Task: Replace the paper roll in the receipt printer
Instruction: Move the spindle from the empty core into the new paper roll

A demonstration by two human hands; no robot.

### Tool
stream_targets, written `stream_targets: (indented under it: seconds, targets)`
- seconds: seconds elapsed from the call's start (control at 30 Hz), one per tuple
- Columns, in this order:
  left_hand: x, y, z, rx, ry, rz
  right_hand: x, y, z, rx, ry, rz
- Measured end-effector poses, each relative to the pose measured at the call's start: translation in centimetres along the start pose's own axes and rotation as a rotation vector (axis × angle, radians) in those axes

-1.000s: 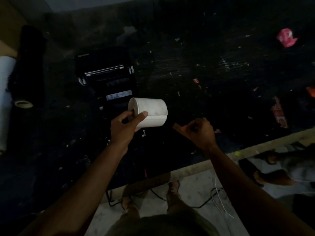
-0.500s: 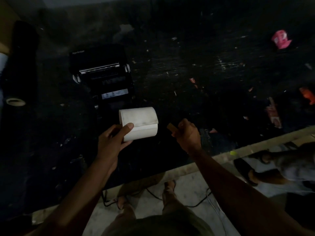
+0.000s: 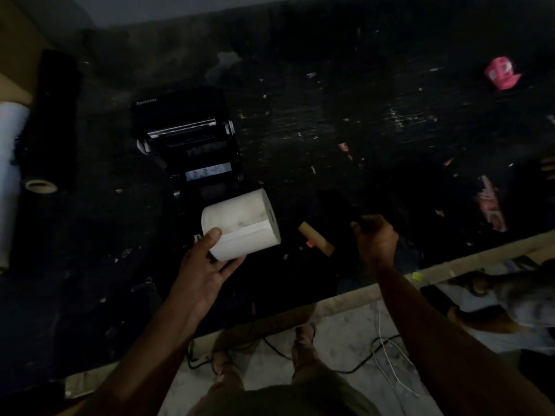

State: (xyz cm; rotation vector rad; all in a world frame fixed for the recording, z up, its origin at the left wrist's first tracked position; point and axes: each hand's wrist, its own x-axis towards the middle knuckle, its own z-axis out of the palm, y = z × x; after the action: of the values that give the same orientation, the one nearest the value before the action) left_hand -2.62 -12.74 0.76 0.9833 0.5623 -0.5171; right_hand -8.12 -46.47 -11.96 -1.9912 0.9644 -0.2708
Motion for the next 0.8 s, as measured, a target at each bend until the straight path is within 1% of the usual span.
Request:
stream_targets:
  seconds: [0.07,0.13,0.23,0.33,0.47,0.6,0.73,0.8]
  targets:
    - [-0.2,0.3,0.1,-0.031,-0.02,-0.004,-0.7,-2.3,-1.1,0.241,-0.025,-0.039]
    - [-0.5,0.7,0.0,-0.043,-0.04,0.001,-2.3,-5.7,-2.3,0.424,-0.109,-0.129]
    - [-0.6,1.1,-0.2,-0.054,-0.046,0.003,-5.9,-10.3,-3.7,0.515,-0.281,-0.235]
    - [-0.7,1.4,-0.5,-0.068,-0.05,0.007,-8.6,-11.9,-4.1,0.506,-0.379,-0.289]
    - [-0.9,2.1,-1.1,-0.071,-0.072,0.01,-9.8,-12.6,-4.2,0.474,-0.403,-0.339]
    - [-0.9,3.0,-1.9,0.006,-0.088,0.022,-9.3,-14.3,-5.5,0.464,-0.481,-0.349]
    - [-1.1,3.4,-2.3,0.092,-0.086,0.031,-7.6,-16.4,-6.4,0.318,-0.562,-0.462]
    - [-1.0,3.2,-2.4,0.115,-0.095,0.027,-7.4,-17.3,-5.6,0.283,-0.616,-0.477]
